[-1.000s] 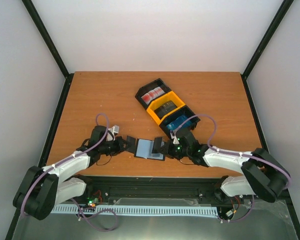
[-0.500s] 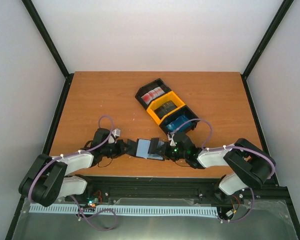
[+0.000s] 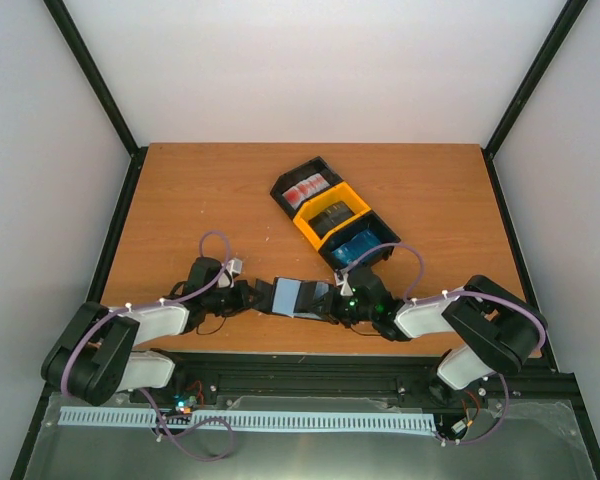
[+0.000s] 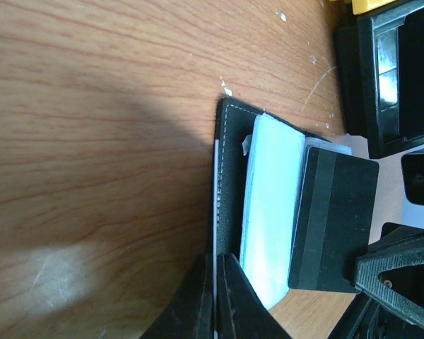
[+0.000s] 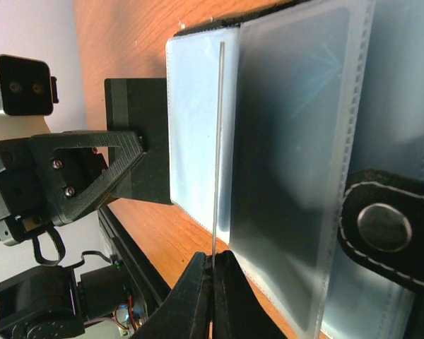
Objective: Put the credit cards into the card holder
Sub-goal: Insert the credit card into the card holder.
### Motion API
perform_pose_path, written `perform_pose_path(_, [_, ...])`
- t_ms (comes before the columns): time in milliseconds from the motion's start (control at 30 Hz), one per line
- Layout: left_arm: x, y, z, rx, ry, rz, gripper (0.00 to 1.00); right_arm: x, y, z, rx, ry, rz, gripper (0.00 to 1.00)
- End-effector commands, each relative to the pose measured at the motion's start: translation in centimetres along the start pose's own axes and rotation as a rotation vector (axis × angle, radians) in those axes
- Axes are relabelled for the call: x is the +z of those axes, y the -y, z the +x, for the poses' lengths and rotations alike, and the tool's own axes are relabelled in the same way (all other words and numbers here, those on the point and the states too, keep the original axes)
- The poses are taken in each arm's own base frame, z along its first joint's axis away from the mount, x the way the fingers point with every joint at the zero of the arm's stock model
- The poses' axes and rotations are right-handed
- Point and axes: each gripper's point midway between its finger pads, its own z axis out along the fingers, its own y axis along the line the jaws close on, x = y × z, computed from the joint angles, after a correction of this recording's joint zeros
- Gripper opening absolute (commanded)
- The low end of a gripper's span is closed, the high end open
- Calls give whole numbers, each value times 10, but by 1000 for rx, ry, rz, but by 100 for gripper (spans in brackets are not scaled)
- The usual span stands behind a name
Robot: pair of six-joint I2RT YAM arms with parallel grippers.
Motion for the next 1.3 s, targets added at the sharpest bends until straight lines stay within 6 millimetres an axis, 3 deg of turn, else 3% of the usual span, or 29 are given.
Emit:
perform_pose_path(0, [2,3,1,44,-6,18,1,3,1,10,27,-46,-1,3])
perform_pose_path(367, [4,2,3,42,-17,21,1,10,16,13,62,-63,52,3])
perform_pose_path(600, [4,1,4,37,-20,21,1,14,11,6,72,-43,40,3])
perform_pose_path(900, [2,2,3,48,-12,20,1,2,10,3,58,-5,52,3])
perform_pose_path(1267, [5,2,6,46,-31,27,1,24,2,8,66,-83,-18,3])
